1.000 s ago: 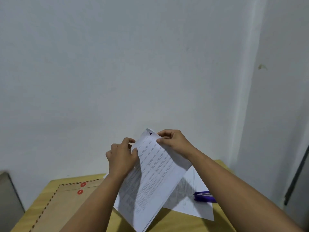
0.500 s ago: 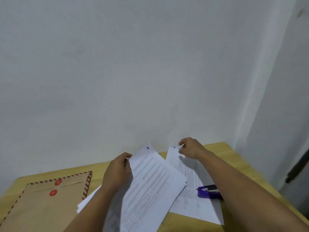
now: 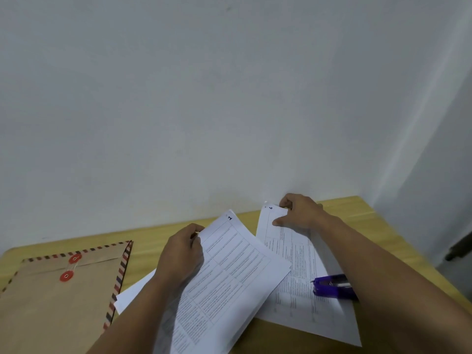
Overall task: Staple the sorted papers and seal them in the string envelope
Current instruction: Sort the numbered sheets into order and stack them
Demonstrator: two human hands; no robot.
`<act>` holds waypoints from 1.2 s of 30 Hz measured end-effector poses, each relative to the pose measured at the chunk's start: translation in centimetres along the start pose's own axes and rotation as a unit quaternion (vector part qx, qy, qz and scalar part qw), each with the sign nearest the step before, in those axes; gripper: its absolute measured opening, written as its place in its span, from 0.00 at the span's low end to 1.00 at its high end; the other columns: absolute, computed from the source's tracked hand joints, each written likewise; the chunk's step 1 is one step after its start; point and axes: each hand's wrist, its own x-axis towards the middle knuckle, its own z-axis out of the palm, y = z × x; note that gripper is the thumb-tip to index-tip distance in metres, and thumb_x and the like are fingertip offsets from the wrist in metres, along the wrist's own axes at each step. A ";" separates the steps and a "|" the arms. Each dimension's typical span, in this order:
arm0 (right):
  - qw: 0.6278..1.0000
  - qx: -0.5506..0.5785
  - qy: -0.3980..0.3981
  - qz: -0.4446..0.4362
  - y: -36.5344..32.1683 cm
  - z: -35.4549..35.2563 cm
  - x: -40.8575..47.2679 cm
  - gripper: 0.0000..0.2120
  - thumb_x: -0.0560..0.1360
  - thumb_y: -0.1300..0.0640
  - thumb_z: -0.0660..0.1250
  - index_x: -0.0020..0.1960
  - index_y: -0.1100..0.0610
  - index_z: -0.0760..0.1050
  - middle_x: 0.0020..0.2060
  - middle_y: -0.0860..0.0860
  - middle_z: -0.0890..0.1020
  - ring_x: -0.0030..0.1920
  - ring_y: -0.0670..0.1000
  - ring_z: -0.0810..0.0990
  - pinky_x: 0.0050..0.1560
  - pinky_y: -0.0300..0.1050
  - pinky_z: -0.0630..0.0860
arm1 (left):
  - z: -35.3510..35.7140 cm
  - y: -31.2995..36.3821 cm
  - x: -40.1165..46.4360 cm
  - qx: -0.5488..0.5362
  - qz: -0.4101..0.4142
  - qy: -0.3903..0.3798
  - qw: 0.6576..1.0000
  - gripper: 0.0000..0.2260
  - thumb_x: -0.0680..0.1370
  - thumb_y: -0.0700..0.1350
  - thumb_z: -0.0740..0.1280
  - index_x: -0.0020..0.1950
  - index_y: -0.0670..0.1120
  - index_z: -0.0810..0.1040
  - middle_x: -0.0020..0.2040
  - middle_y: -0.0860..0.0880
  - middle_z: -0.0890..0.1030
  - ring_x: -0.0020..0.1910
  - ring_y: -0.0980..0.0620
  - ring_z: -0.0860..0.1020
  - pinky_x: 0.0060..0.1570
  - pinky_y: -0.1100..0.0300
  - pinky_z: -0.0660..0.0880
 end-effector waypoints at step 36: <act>0.990 -0.039 -0.134 -0.016 -2.2 0.2 0.8 0.25 0.67 0.40 0.81 0.57 0.45 0.73 0.56 0.42 0.78 0.57 0.50 0.78 0.59 0.52 0.71 | -1.5 0.4 -1.8 -0.017 -0.006 -0.021 1.000 0.14 0.82 0.37 0.61 0.50 0.54 0.80 0.36 0.66 0.81 0.34 0.62 0.78 0.36 0.63 0.70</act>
